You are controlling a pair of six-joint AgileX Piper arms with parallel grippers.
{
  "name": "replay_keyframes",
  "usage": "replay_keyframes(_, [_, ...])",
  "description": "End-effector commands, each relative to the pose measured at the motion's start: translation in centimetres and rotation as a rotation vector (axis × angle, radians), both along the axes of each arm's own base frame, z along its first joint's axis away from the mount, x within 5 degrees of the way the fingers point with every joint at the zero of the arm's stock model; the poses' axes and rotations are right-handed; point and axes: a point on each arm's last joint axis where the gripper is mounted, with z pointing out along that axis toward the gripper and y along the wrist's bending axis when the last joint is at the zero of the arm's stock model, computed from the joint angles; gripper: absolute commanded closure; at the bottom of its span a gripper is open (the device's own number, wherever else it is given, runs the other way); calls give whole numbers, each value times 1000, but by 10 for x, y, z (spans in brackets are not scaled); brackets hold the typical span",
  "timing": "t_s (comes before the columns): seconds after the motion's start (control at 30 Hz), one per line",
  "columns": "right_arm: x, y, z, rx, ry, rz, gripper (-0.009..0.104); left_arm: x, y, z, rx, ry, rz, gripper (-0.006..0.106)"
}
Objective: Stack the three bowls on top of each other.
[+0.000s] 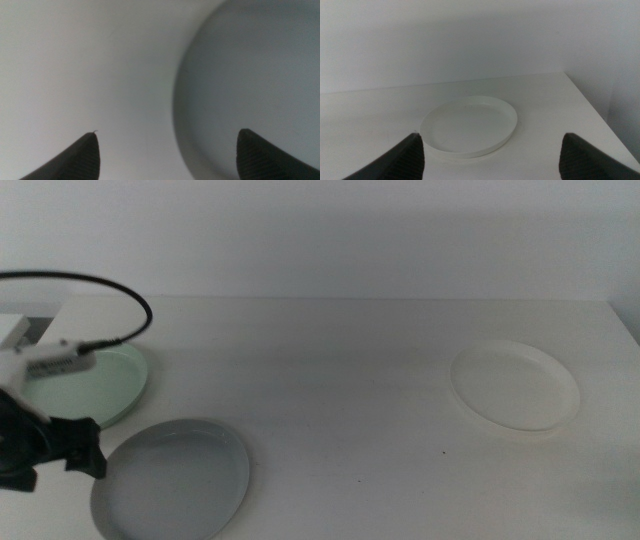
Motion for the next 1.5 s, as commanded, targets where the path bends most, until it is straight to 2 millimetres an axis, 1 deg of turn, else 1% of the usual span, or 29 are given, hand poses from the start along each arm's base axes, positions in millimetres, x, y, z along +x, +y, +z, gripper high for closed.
replay_keyframes(0.0, [0,0,0,-13,-13,2,6,9,0,-15,-8,-18,13,7])
replay_keyframes(0.07, [0,0,0,-13,-13,2,6,16,-2,-28,-16,-9,3,7])
replay_keyframes(0.17, [0,0,0,-13,-13,2,6,23,-8,-43,-6,0,-14,10])
replay_keyframes(0.3, [0,0,0,-13,-13,2,6,29,-14,-61,-4,39,-33,15])
replay_keyframes(0.37, [0,0,0,-13,-13,2,6,29,-14,-68,-7,62,-33,19])
replay_keyframes(0.43, [0,0,0,-13,-13,2,6,29,-14,-73,-9,79,-33,25])
replay_keyframes(0.5, [0,0,0,-13,-13,2,6,29,-14,-75,-15,87,-28,35])
replay_keyframes(0.57, [0,0,0,-13,-13,2,6,29,-15,-76,-18,98,-30,50])
replay_keyframes(0.67, [0,0,0,-13,-13,2,6,28,-16,-76,-28,106,-25,81])
replay_keyframes(0.7, [0,0,0,-13,-13,2,6,27,-16,-74,-32,109,-26,88])
replay_keyframes(0.73, [0,0,0,-13,-13,2,6,26,-17,-70,-35,105,-31,97])
replay_keyframes(0.77, [0,0,0,-13,-13,2,6,26,-18,-65,-36,90,-35,102])
replay_keyframes(0.83, [0,0,0,-13,-13,2,6,23,-20,-51,-26,52,-34,102])
replay_keyframes(0.93, [0,0,0,-13,-13,2,6,23,-28,-20,-21,18,-45,102])
replay_keyframes(1.03, [0,0,0,-13,-13,2,6,35,-44,11,-13,-3,-94,102])
replay_keyframes(1.1, [0,0,0,-13,-13,2,6,46,-60,30,-4,-36,-128,102])
replay_keyframes(1.17, [0,0,0,-13,-13,2,6,59,-81,48,1,-82,-171,102])
replay_keyframes(1.3, [0,0,0,-13,-13,2,6,85,-123,69,-8,-117,-263,102])
replay_keyframes(1.37, [0,0,0,-13,-13,2,6,99,-144,70,-12,-116,-314,102])
replay_keyframes(1.47, [0,0,0,-13,-13,2,6,117,-172,63,-29,-120,-363,102])
